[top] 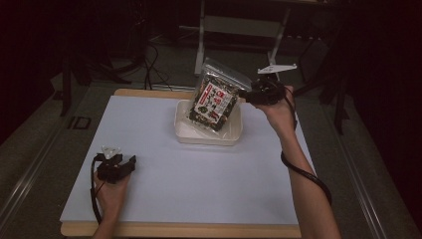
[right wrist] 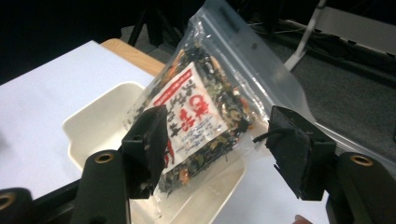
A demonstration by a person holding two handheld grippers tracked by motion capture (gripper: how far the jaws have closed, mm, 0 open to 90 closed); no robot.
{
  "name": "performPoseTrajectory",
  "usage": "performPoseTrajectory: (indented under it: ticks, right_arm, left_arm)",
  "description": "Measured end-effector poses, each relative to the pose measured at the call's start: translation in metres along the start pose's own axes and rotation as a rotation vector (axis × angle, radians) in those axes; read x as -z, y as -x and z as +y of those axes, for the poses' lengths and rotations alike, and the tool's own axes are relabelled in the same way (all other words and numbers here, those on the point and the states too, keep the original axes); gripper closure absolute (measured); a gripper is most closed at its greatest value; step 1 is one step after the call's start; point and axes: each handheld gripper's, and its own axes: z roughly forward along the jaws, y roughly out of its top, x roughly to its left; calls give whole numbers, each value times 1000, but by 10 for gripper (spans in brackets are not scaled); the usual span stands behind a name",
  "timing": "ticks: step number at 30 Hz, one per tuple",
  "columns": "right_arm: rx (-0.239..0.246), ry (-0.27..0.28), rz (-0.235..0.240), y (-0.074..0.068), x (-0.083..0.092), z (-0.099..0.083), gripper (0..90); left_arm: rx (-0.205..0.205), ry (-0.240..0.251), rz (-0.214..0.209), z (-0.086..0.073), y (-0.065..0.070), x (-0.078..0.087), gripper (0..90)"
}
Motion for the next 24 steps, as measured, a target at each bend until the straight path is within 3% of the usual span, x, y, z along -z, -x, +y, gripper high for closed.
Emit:
performPoseTrajectory:
  ticks: [13,24]
  right_arm:
    - [4,4,60,-13,23,-11,483]
    - [-34,-19,112,-19,32,-41,557]
  left_arm:
    - [4,5,5,0,0,1,482]
    - [10,8,24,0,-1,2,476]
